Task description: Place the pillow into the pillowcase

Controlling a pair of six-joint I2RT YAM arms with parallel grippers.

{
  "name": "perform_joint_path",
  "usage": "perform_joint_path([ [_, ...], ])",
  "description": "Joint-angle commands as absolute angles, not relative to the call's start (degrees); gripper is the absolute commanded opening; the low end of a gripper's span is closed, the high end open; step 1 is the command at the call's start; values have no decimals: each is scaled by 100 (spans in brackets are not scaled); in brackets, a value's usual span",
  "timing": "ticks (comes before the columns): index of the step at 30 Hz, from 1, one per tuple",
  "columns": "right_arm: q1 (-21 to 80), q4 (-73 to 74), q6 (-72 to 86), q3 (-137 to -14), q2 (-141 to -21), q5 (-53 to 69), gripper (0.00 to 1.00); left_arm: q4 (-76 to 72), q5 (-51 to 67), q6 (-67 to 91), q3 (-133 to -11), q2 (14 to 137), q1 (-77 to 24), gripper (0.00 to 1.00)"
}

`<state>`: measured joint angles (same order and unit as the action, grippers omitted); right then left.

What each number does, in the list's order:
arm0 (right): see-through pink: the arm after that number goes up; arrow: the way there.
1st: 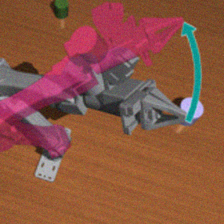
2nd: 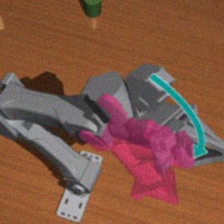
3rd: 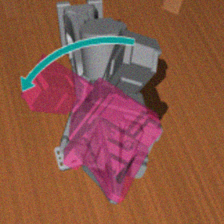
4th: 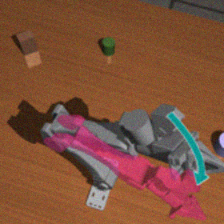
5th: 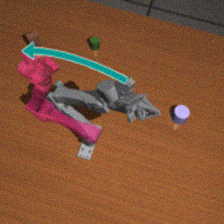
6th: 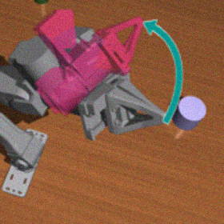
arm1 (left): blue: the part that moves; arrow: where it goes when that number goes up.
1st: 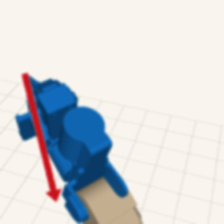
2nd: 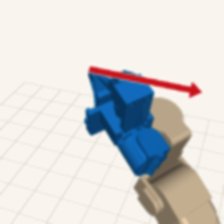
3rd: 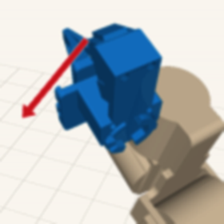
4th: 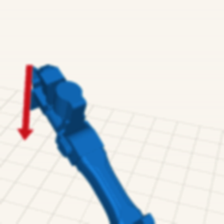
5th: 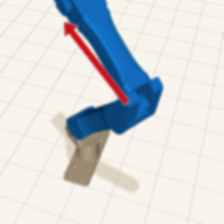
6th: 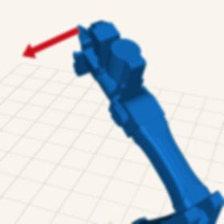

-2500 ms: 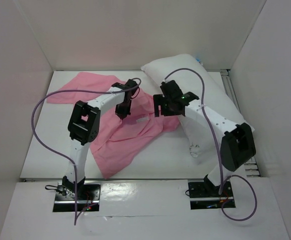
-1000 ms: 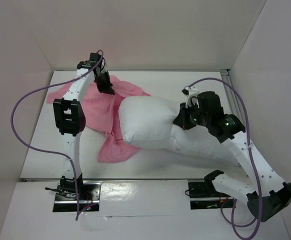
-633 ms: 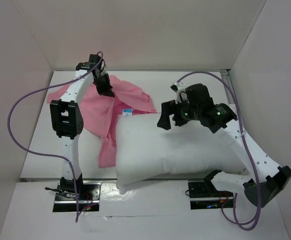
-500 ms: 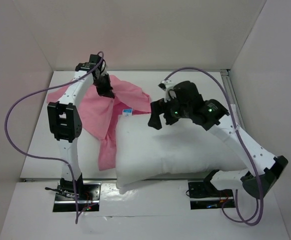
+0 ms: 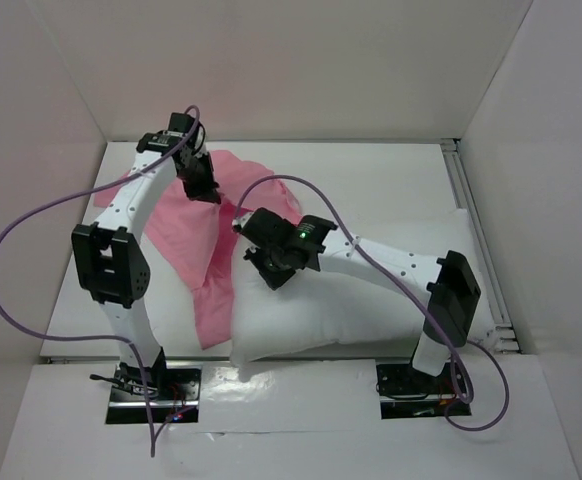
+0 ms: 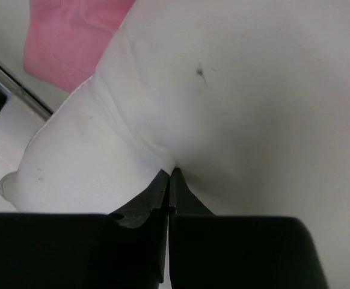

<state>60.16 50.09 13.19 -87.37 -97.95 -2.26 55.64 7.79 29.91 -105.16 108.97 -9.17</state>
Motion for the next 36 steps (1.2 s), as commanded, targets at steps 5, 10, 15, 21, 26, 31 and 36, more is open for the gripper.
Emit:
perform_joint_path([
  [5, 5617, 4438, 1415, -8911, -9677, -186, 0, 5625, 992, 2804, -9862, 9774, -1010, 0],
  [10, 5485, 4438, 1669, -9553, -9834, -289, 0, 5563, 1107, 2742, -9397, 9361, -1195, 0],
  [15, 5344, 4438, 2318, -10325, -10212, -815, 0, 5563, 1169, 2628, -9203, 9133, -1318, 0],
  [21, 5160, 4080, 2935, -10425, -10178, -1687, 0, 5563, 1002, 2575, -8992, 8895, -1318, 0],
  [26, 5159, 3806, 3059, -10292, -9862, -2090, 0, 5669, 888, 2514, -9043, 8842, -1318, 0],
  [31, 5159, 4034, 3059, -10633, -9729, -2171, 0, 5783, 888, 2514, -9342, 9017, -1318, 0],
  [36, 5159, 4666, 2927, -11337, -9948, -1697, 0, 5906, 756, 2453, -9904, 9290, -1318, 0],
])
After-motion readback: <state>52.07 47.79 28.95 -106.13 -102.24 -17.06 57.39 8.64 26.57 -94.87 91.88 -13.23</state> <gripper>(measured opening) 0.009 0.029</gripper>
